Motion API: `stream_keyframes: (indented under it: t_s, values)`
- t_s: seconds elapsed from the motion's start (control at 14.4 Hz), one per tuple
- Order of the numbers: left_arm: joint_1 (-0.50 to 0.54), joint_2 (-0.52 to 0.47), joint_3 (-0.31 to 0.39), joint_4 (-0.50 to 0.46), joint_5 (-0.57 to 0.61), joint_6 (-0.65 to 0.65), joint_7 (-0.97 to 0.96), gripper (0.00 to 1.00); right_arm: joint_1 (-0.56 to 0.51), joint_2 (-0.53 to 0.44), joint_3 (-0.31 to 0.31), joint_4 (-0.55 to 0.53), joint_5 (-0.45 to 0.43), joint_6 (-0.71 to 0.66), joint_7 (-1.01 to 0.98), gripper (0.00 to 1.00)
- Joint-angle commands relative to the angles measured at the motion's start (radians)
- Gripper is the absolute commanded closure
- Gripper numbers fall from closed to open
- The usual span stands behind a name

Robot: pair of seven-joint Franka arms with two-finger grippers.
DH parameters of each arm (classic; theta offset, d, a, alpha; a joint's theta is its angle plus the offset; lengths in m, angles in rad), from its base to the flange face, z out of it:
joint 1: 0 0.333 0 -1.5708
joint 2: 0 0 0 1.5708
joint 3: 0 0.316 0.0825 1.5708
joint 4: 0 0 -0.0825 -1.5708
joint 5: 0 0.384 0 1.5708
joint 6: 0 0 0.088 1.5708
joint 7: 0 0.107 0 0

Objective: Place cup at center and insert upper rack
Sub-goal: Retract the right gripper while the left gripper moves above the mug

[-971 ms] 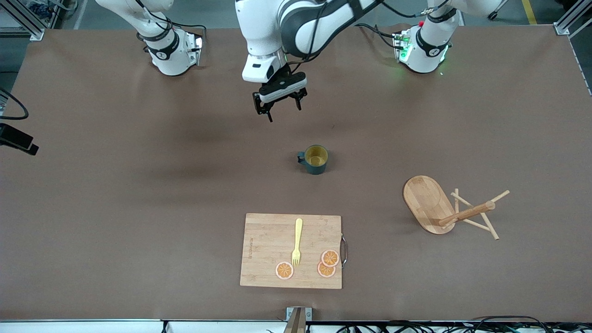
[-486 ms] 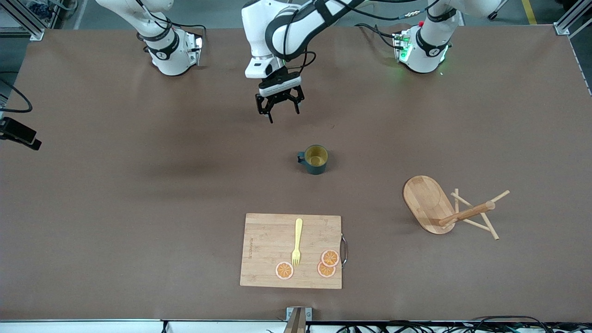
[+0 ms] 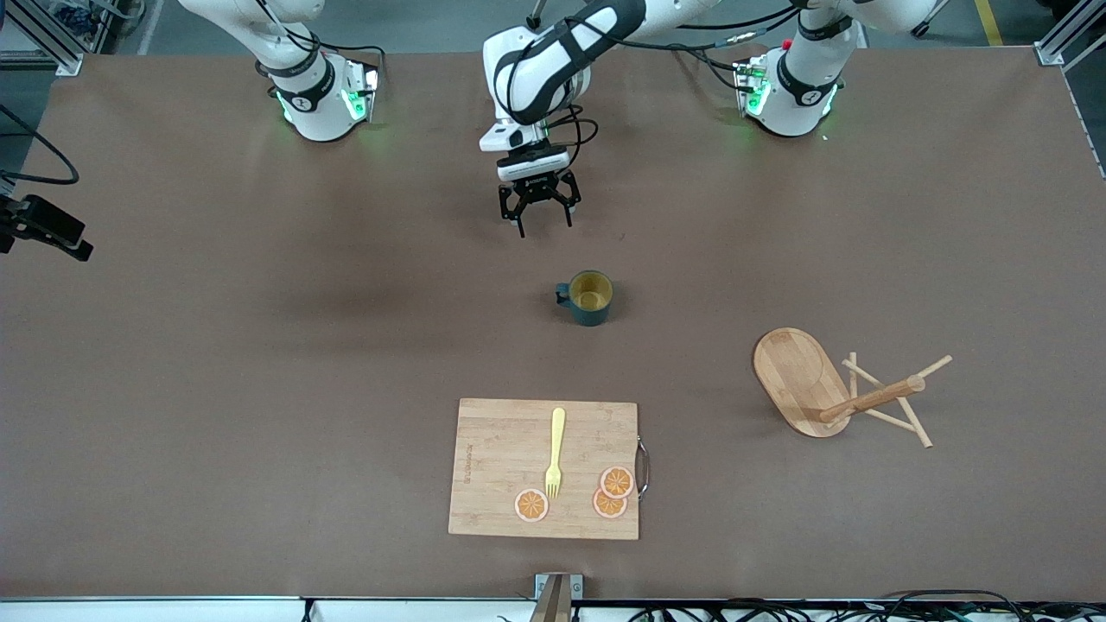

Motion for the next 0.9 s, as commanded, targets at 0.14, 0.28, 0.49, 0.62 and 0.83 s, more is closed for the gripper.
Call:
stream_keyframes:
  t_s: [0.14, 0.28, 0.49, 0.62, 0.83]
  values:
    - [0.005, 0.027, 0.006, -0.015, 0.151, 0.002, -0.009, 0.00, 0.013, -0.030, 0.000, -0.041, 0.011, 0.024, 0.000, 0.00]
    - [0.005, 0.047, 0.011, -0.017, 0.217, 0.000, -0.058, 0.00, 0.013, -0.030, 0.000, -0.041, 0.006, 0.010, -0.003, 0.00]
    - [0.005, 0.078, 0.012, -0.020, 0.294, -0.013, -0.109, 0.00, 0.014, -0.030, 0.000, -0.040, 0.002, 0.010, -0.003, 0.00]
    - [0.005, 0.089, 0.023, -0.029, 0.328, -0.017, -0.117, 0.00, 0.013, -0.029, 0.000, -0.037, 0.002, 0.010, 0.000, 0.00]
    - [-0.001, 0.107, 0.054, -0.030, 0.394, -0.018, -0.117, 0.00, 0.017, -0.029, 0.000, -0.035, 0.002, -0.005, 0.000, 0.00]
